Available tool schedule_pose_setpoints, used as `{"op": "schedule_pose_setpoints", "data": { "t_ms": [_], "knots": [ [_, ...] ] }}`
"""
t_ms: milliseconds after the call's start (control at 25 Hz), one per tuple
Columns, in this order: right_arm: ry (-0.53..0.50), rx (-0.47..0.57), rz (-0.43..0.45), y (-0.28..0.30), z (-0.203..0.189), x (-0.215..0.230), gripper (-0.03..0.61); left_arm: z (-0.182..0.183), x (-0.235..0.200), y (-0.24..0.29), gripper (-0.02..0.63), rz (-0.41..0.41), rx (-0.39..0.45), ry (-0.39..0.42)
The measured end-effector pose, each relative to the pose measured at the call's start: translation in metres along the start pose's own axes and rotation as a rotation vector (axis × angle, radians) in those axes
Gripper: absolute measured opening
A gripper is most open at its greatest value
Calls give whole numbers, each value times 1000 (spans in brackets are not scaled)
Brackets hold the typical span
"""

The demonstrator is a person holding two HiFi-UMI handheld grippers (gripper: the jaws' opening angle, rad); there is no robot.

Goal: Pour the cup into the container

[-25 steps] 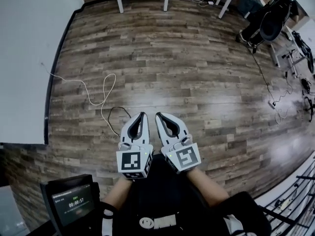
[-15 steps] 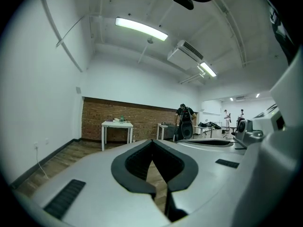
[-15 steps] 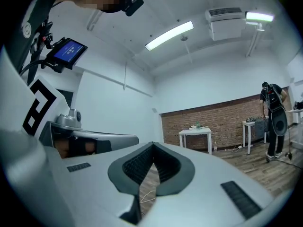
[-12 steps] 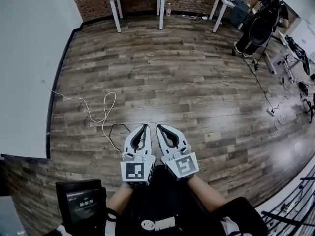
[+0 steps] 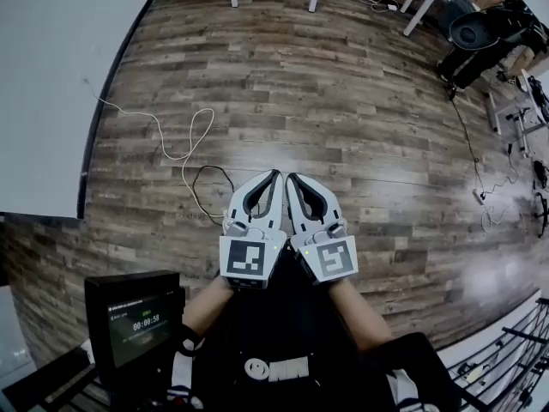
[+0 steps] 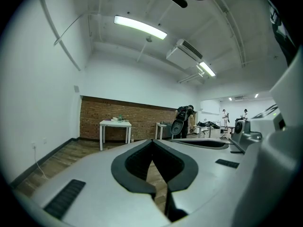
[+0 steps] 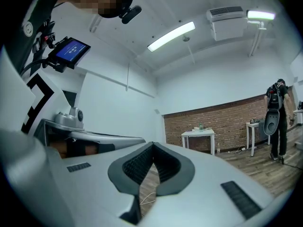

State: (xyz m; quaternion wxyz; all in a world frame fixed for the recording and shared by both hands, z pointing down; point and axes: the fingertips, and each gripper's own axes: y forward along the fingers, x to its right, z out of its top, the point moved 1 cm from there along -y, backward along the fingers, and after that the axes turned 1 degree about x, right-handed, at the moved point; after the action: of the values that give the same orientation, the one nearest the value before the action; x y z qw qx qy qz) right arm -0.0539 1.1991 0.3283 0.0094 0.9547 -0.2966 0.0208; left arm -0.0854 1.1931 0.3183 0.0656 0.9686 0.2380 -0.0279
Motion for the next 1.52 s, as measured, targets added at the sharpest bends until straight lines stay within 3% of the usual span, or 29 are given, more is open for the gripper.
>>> {"op": "schedule_pose_setpoints", "data": {
  "t_ms": [880, 1320, 1520],
  "knots": [
    [26, -21, 18, 2, -11, 5, 3, -12, -3, 6, 3, 41, -62, -57],
    [53, -33, 7, 7, -11, 8, 3, -12, -8, 8, 3, 52, -84, -44],
    [24, -30, 1, 6, -11, 8, 3, -19, -4, 7, 3, 17, -65, -29]
  ]
}}
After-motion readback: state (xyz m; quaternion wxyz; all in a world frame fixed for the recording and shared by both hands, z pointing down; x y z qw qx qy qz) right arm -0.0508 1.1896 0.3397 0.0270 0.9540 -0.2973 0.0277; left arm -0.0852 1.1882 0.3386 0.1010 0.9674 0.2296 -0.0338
